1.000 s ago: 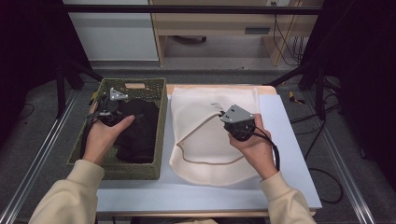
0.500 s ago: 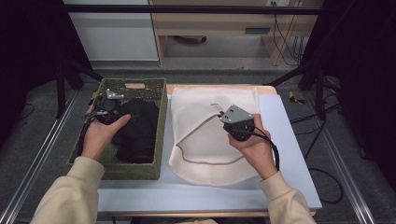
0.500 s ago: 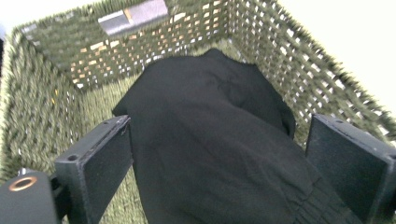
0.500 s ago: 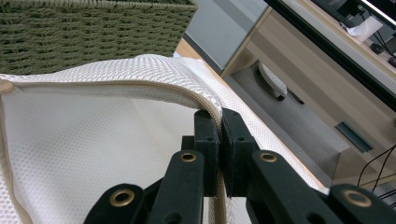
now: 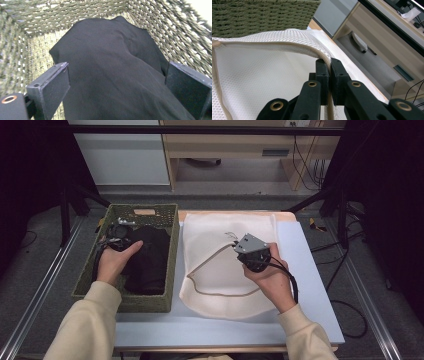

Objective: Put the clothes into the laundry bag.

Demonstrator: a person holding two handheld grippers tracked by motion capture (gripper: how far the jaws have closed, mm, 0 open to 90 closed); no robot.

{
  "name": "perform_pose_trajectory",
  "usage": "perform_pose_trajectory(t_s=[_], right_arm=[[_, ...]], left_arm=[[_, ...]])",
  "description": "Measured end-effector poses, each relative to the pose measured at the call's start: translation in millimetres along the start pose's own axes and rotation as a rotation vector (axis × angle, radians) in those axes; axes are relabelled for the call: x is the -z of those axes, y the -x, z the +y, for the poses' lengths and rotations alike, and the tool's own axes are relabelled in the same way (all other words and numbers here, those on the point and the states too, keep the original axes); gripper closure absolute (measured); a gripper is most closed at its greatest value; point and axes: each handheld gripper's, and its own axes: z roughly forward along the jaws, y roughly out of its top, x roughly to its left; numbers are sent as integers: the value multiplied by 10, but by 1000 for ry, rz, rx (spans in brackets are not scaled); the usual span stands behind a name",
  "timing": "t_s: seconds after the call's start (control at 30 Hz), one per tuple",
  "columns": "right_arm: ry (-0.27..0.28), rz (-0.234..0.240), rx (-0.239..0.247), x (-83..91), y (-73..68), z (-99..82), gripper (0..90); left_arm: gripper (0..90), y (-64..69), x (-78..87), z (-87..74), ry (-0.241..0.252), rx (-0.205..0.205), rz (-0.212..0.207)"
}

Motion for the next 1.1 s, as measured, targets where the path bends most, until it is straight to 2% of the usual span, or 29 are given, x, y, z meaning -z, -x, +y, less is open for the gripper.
perform_pose_trajectory(t_s=[0.3,0.47,0.67,0.83,0.93,1.1], right_arm=[[-3,2,-2,9,-10,9,857],[0,1,0,9,-6,12,857],[-3,-1,0,14,-2,10,854],[-1,1,2,16,-3,8,856],[1,5,6,23,-5,8,856],[3,-6,7,34,12,4,856]], left_arm=[[58,20,-116,-28,-8,30,-24],[58,25,-127,-58,-15,27,-23],[56,21,-214,-104,-21,49,-26],[55,56,-224,-118,-31,30,-19],[55,68,-243,-129,-30,36,-22],[41,105,-324,-148,-46,10,-26]])
